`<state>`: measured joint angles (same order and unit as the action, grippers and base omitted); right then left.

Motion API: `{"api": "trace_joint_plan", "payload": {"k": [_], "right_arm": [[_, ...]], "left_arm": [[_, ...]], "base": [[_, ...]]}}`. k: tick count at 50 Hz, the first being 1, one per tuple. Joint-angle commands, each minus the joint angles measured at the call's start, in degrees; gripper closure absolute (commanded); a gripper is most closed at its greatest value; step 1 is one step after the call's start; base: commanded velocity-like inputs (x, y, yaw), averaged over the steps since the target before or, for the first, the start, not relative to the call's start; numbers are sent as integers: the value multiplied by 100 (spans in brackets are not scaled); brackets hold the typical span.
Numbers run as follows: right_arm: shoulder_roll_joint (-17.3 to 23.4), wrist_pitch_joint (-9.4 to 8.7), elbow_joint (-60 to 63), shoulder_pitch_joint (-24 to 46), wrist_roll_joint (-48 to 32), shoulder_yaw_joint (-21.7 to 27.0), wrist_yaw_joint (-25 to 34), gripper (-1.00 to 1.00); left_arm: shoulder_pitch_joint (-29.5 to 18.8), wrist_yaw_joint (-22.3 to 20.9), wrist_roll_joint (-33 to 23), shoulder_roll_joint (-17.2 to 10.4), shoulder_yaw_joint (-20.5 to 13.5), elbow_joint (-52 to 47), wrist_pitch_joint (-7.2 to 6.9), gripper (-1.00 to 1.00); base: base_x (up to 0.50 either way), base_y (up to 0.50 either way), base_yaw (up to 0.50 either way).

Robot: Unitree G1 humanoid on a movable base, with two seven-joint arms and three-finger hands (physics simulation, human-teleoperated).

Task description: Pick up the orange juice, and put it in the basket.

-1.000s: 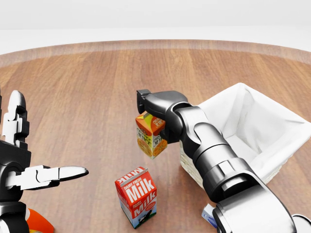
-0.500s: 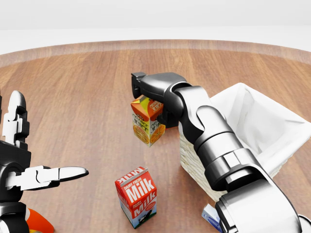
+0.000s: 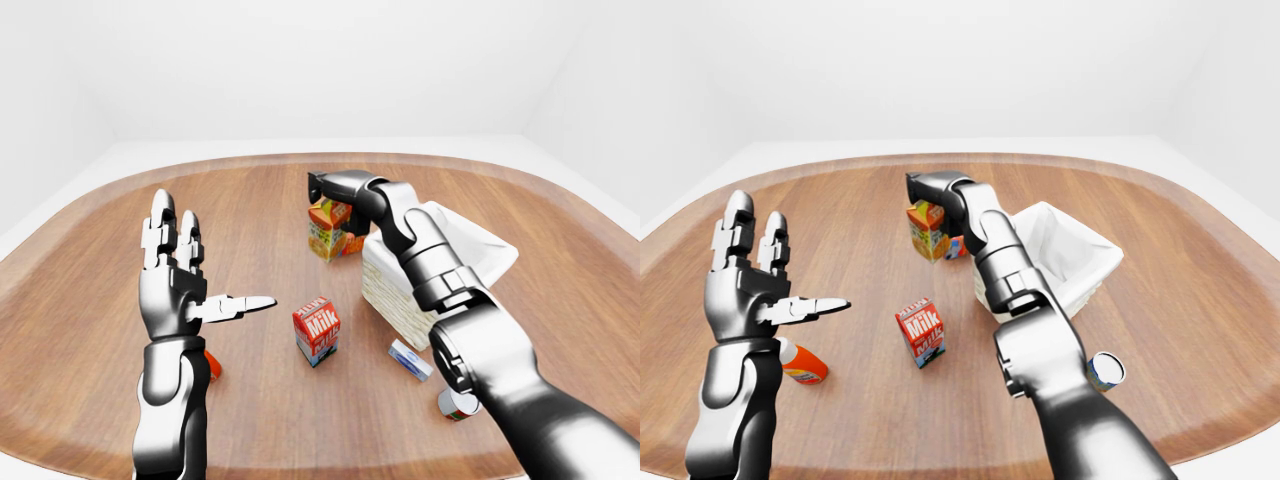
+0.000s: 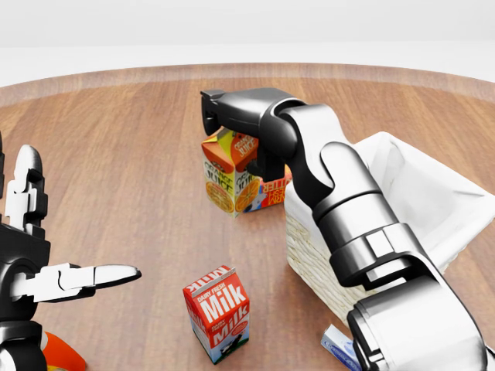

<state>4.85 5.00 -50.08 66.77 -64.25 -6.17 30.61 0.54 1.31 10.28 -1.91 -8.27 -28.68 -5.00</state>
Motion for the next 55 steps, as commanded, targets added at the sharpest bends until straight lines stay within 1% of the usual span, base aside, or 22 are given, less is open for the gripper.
{"api": "trace_joint_plan", "payload": {"k": [1,20,29,44,54,55], "right_arm": [[112,0,393,232,-317,182,310,100],[380,0,974,308,-237,299,939,100],[507,0,1283,288,-246,358,939,100],[743,-79,1662,257,-185,478,939,100],[965,0,1436,335,-123,540,939,100],[1044,0,1400,346,-116,565,939,100]], "left_arm": [[-2,-2,3,-4,-5,14,0,-100],[2,-2,-10,-1,4,2,0,-100],[-13,-11,-11,-7,-2,44,0,-100],[-10,-17,-17,-9,0,56,0,-100],[-20,-22,-17,-13,-7,78,0,-100],[-12,-17,-18,-10,-1,54,0,-100]], "base": [[0,0,0],[0,0,0],[0,0,0],[0,0,0],[0,0,0],[0,0,0]]}}
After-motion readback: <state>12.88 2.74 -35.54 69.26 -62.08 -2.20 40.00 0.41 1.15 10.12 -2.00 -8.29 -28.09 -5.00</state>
